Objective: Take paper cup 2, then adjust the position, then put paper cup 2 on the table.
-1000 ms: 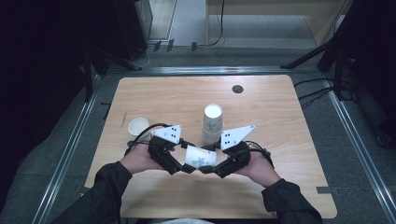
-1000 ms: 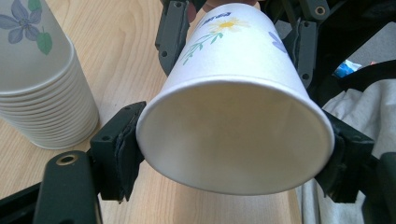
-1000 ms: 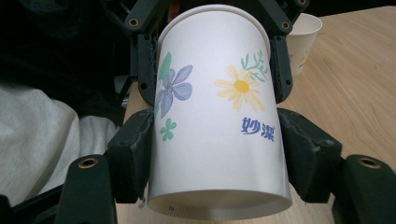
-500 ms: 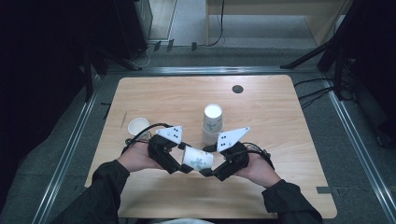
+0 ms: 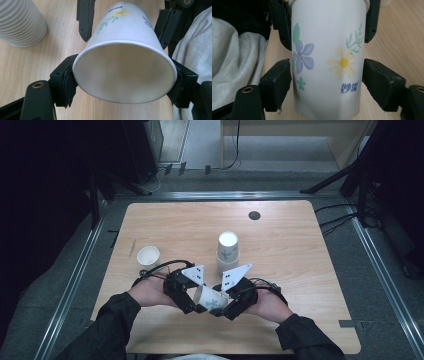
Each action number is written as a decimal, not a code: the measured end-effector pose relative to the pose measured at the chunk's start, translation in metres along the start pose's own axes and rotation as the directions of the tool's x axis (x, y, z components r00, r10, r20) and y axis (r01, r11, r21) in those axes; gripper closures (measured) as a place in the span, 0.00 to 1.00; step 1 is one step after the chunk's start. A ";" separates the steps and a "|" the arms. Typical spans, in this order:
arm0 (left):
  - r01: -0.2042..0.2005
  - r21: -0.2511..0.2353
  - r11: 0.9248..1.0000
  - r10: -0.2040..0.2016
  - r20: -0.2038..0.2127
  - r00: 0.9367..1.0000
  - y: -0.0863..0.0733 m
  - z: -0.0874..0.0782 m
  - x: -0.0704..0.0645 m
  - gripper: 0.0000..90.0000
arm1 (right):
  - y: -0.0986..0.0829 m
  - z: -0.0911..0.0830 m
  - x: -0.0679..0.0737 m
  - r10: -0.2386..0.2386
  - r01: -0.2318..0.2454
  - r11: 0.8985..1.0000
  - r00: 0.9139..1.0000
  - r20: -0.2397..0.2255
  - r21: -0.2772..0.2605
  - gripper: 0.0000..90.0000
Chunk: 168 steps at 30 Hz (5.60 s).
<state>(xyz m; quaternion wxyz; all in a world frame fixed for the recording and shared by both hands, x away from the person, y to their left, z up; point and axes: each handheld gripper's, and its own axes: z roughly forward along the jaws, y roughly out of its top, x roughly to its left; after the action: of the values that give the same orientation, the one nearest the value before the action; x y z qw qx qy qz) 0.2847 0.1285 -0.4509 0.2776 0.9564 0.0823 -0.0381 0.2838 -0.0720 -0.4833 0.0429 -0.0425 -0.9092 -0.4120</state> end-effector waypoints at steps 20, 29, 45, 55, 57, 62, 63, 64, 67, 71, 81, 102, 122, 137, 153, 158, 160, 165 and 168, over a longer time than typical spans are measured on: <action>0.001 0.074 0.997 -0.002 0.017 1.000 0.003 0.011 -0.001 0.26 | -0.003 0.017 0.003 -0.008 0.010 0.997 1.000 -0.016 0.082 0.37; 0.014 -0.016 1.000 -0.014 0.014 1.000 -0.001 0.003 0.003 0.22 | 0.000 0.007 0.001 -0.009 0.009 0.999 1.000 0.002 0.047 0.37; 0.086 -0.198 0.976 -0.088 -0.002 0.996 -0.004 -0.020 0.012 0.14 | 0.003 -0.026 -0.008 0.052 -0.048 0.991 0.998 0.032 -0.122 0.37; 0.128 -0.271 0.954 -0.124 0.034 0.992 -0.005 -0.022 0.014 0.15 | 0.003 -0.040 -0.010 0.065 -0.052 0.981 0.996 0.066 -0.184 0.37; 0.132 -0.291 0.948 -0.127 0.039 0.991 -0.005 -0.023 0.013 0.15 | 0.004 -0.041 -0.009 0.061 -0.047 0.981 0.996 0.069 -0.190 0.37; 0.152 -0.339 0.928 -0.140 0.060 0.988 -0.005 -0.026 0.012 0.16 | 0.005 -0.043 -0.009 0.060 -0.045 0.977 0.996 0.068 -0.208 0.37; 0.155 -0.346 0.925 -0.144 0.060 0.988 -0.005 -0.027 0.012 0.16 | 0.005 -0.043 -0.009 0.062 -0.047 0.976 0.996 0.065 -0.210 0.37; 0.159 -0.352 0.922 -0.145 0.066 0.987 -0.005 -0.027 0.013 0.16 | 0.005 -0.043 -0.009 0.061 -0.045 0.976 0.996 0.067 -0.213 0.37; 0.165 -0.365 0.916 -0.150 0.069 0.986 -0.004 -0.027 0.013 0.16 | 0.006 -0.042 -0.009 0.056 -0.041 0.976 0.996 0.066 -0.214 0.37; 0.172 -0.386 0.906 -0.154 0.079 0.985 -0.004 -0.027 0.012 0.16 | 0.008 -0.042 -0.009 0.052 -0.037 0.974 0.997 0.063 -0.222 0.37; 0.170 -0.426 0.888 -0.148 0.085 0.985 0.001 -0.024 0.008 0.16 | 0.009 -0.039 -0.006 0.044 -0.032 0.973 0.998 0.047 -0.229 0.37; 0.193 -0.467 0.863 -0.173 0.087 0.981 0.001 -0.023 0.008 0.25 | 0.010 -0.035 -0.005 0.045 -0.036 0.975 0.998 0.036 -0.218 0.37; 0.232 -0.506 0.831 -0.218 0.087 0.972 -0.011 -0.038 0.017 0.27 | 0.002 -0.030 -0.010 0.103 -0.092 0.984 0.993 0.063 -0.155 0.23; 0.243 -0.468 0.850 -0.280 -0.011 0.960 -0.031 -0.053 0.022 0.27 | -0.015 -0.041 -0.009 0.209 -0.194 0.977 0.951 0.226 -0.089 0.23; 0.242 -0.369 0.897 -0.304 -0.117 0.946 -0.053 -0.060 0.014 0.27 | -0.020 -0.054 -0.022 0.253 -0.226 0.966 0.930 0.266 -0.127 0.24; 0.243 -0.344 0.907 -0.307 -0.145 0.941 -0.062 -0.062 0.010 0.27 | -0.018 -0.056 -0.027 0.207 -0.175 0.974 0.945 0.255 -0.143 0.26; 0.244 -0.332 0.911 -0.307 -0.151 0.940 -0.065 -0.063 0.009 0.27 | -0.017 -0.056 -0.029 0.199 -0.166 0.976 0.945 0.258 -0.144 0.26; 0.246 -0.305 0.920 -0.306 -0.169 0.937 -0.072 -0.066 0.005 0.27 | -0.017 -0.053 -0.036 0.216 -0.188 0.974 0.939 0.269 -0.127 0.26; 0.238 -0.293 0.926 -0.301 -0.190 0.935 -0.076 -0.070 0.004 0.27 | -0.016 -0.051 -0.038 0.216 -0.189 0.974 0.941 0.262 -0.124 0.26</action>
<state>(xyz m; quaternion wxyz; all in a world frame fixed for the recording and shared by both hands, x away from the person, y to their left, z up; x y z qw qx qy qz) 0.2765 0.2301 -0.4326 0.3835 0.8879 0.2498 0.0469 0.3222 -0.1225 -0.4659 -0.0430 -0.1944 -0.8760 -0.4393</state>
